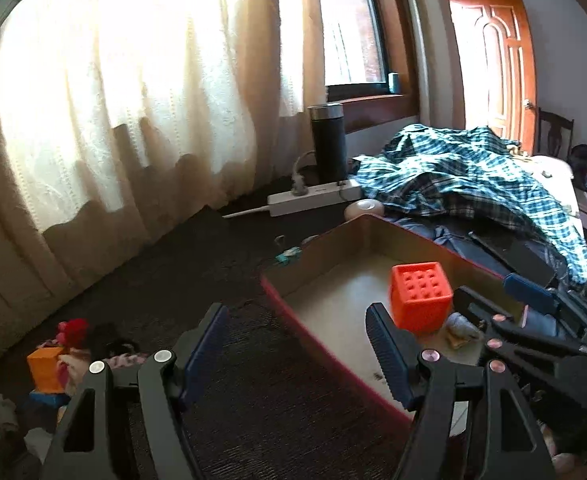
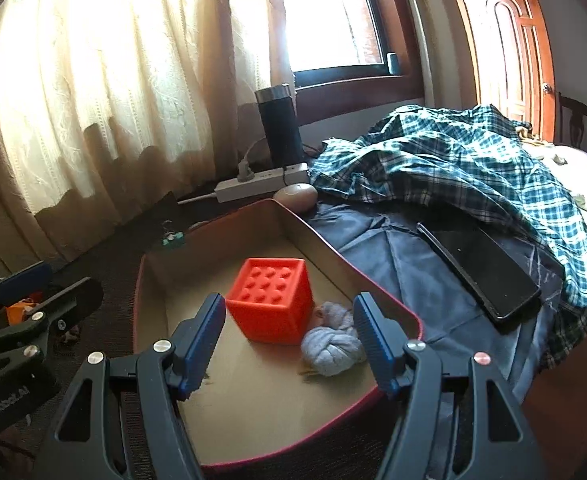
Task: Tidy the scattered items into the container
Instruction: 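Carry the orange block and grey sock into the red box and release both, then move both grippers back over the mat toward the remaining items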
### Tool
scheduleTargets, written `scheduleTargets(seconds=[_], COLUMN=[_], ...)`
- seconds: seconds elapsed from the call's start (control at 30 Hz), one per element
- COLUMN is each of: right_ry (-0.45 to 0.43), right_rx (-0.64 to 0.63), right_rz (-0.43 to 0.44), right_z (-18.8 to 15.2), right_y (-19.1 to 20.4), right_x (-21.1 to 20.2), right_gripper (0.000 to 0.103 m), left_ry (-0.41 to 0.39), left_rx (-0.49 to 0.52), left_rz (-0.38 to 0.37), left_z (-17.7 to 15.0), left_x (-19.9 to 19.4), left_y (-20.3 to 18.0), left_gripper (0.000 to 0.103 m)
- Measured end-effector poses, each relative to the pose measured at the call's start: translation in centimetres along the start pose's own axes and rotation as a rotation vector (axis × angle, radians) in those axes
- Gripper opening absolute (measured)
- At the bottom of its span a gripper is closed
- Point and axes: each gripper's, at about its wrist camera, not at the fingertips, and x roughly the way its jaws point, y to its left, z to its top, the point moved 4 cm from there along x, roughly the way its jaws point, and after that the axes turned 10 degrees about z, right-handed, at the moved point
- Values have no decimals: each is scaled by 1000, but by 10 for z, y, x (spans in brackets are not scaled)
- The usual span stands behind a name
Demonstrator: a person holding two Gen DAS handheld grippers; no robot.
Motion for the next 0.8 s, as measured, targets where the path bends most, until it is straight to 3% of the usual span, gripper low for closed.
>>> scheduleTargets(seconds=[0.4, 0.8], right_ry=[7, 89], right_rx=[-89, -203], right_rz=[112, 224], right_z=[-8, -31], right_y=[70, 151], right_x=[-3, 12], right_gripper=[70, 75], left_ry=[20, 89], left_rx=[-105, -272], left_rz=[131, 304], left_z=[-37, -104], left_x=[-28, -44], left_y=[90, 209], left_gripper=[72, 72])
